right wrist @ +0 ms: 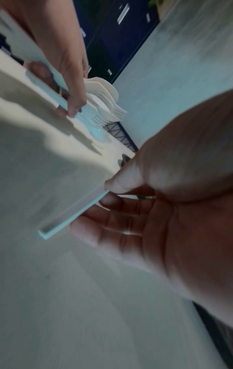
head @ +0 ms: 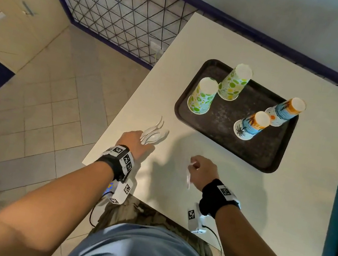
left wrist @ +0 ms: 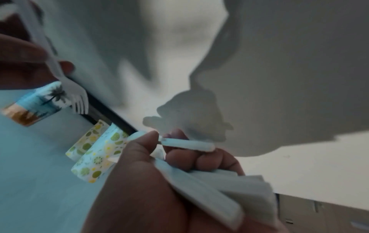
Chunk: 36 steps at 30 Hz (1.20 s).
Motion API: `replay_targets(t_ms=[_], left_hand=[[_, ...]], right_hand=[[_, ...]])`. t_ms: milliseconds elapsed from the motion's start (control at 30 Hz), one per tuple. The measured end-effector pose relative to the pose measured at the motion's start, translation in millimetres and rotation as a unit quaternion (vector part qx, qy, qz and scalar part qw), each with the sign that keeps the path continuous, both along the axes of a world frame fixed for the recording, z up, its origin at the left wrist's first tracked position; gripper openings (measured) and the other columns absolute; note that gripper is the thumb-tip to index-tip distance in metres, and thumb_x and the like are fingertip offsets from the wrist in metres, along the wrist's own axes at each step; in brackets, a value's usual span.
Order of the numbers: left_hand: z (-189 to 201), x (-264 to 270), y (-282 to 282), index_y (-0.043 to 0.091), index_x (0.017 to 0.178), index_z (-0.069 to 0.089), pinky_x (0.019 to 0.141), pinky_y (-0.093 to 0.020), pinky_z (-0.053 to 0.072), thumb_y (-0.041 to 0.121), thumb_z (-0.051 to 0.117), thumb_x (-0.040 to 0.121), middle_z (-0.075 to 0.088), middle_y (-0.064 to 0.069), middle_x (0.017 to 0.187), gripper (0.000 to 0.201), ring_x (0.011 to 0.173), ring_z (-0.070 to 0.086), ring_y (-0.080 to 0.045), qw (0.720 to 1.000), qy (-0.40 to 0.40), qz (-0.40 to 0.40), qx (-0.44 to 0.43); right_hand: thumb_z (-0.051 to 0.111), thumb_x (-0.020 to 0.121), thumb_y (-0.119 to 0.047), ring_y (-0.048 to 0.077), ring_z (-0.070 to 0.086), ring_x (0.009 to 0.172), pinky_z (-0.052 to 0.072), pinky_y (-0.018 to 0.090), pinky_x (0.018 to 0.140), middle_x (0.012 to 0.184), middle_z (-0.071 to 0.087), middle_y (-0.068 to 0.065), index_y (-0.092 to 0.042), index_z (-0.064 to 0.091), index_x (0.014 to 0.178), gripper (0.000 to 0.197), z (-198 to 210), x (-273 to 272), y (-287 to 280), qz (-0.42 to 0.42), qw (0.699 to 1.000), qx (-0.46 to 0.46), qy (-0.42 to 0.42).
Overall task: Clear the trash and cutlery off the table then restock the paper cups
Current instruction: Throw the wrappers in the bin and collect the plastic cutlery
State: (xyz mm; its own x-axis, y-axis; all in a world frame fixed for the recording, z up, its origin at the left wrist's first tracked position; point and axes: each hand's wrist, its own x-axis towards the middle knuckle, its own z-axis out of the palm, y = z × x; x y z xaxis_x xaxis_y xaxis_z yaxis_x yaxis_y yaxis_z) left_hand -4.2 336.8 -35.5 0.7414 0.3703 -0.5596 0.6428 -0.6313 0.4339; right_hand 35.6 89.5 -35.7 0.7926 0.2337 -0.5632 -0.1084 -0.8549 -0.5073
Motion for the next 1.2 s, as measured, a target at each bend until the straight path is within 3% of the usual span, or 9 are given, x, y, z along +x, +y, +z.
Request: replay_targets(t_ms=[167,267,367,500,667,900,1067,1133,1200], left_hand=[[16.7,-12.5,-25.1,0.019,0.055,0.062,0.049,-0.024,0.038,0.028,0.076,0.083,0.053,0.007,0.045,0.033,0.048,0.049,-0.014,0.979,-0.043,0.12,-0.156],[28.0,-19.1,-44.1,0.009,0.064,0.073,0.051,-0.023,0.041,0.042,0.075,0.087,0.055,-0.003,0.046,0.04,0.038,0.047,-0.014,0.94,-0.079,0.181,-0.277],[34.6,-22.2,-59.7,0.018,0.069,0.077,0.065,-0.033,0.05,0.051,0.075,0.086,0.07,-0.006,0.061,0.037,0.053,0.064,-0.019,0.91,-0.121,0.211,-0.335],[42.8,-25.3,-77.3,0.022,0.104,0.079,0.092,-0.05,0.059,0.067,0.072,0.078,0.08,-0.014,0.099,0.053,0.096,0.077,-0.036,0.875,-0.147,0.245,-0.391],[52.2,-29.8,-102.7,0.015,0.098,0.079,0.093,-0.064,0.056,0.072,0.079,0.071,0.078,-0.024,0.096,0.063,0.096,0.074,-0.048,0.877,-0.174,0.255,-0.367],[68.4,-34.9,-121.0,0.012,0.076,0.073,0.053,-0.027,0.049,0.04,0.075,0.091,0.064,-0.009,0.063,0.032,0.052,0.06,-0.023,0.849,-0.188,0.27,-0.413],[84.3,-28.7,-139.2,0.011,0.078,0.071,0.053,-0.026,0.044,0.028,0.081,0.085,0.057,-0.006,0.058,0.022,0.05,0.052,-0.017,0.825,-0.198,0.223,-0.48],[90.2,-24.2,-147.3,0.007,0.081,0.073,0.056,-0.028,0.043,0.019,0.084,0.071,0.057,-0.009,0.059,0.019,0.053,0.052,-0.02,0.845,-0.176,0.17,-0.475],[92.5,-20.7,-155.0,-0.001,0.091,0.071,0.058,-0.031,0.045,0.013,0.08,0.068,0.062,-0.019,0.07,0.028,0.064,0.056,-0.027,0.869,-0.161,0.1,-0.456]], right_hand=[[0.066,0.094,-0.009,0.023,0.07,0.065,0.062,0.034,0.064,0.085,0.066,0.003,-0.02,0.059,0.095,0.013,29.1,1.7,17.1,-0.026,0.983,0.18,0.014],[0.064,0.091,-0.004,0.013,0.067,0.056,0.058,0.027,0.064,0.071,0.07,0.01,-0.017,0.06,0.087,0.014,47.9,6.2,24.4,0.015,0.97,0.241,0.01],[0.066,0.091,0.002,0.009,0.066,0.055,0.053,0.018,0.062,0.067,0.068,0.012,-0.007,0.062,0.092,0.01,60.1,6.0,22.1,0.02,0.953,0.302,0.022],[0.069,0.092,0.002,0.021,0.066,0.057,0.058,0.029,0.061,0.078,0.06,0.018,-0.007,0.063,0.094,0.01,66.0,6.1,15.5,-0.049,0.925,0.369,0.08],[0.07,0.091,0.003,0.026,0.07,0.064,0.062,0.036,0.066,0.082,0.063,0.031,0.0,0.064,0.101,0.012,69.8,-0.1,5.2,-0.054,0.914,0.386,0.112],[0.076,0.087,-0.011,0.019,0.065,0.069,0.057,0.031,0.066,0.084,0.07,0.014,-0.012,0.074,0.102,0.015,73.7,9.0,-21.1,-0.053,0.919,0.379,0.093],[0.06,0.1,-0.035,0.018,0.067,0.085,0.052,0.034,0.079,0.079,0.07,0.002,-0.013,0.071,0.093,0.025,82.6,15.7,-30.0,-0.068,0.884,0.408,0.218],[0.068,0.095,-0.038,0.021,0.069,0.077,0.056,0.03,0.071,0.077,0.074,0.002,-0.01,0.074,0.094,0.029,89.7,13.9,-28.3,-0.06,0.865,0.433,0.248],[0.077,0.083,-0.044,0.033,0.073,0.092,0.056,0.031,0.058,0.106,0.078,0.008,-0.01,0.075,0.112,0.045,93.5,14.0,-26.6,-0.041,0.851,0.448,0.272]])
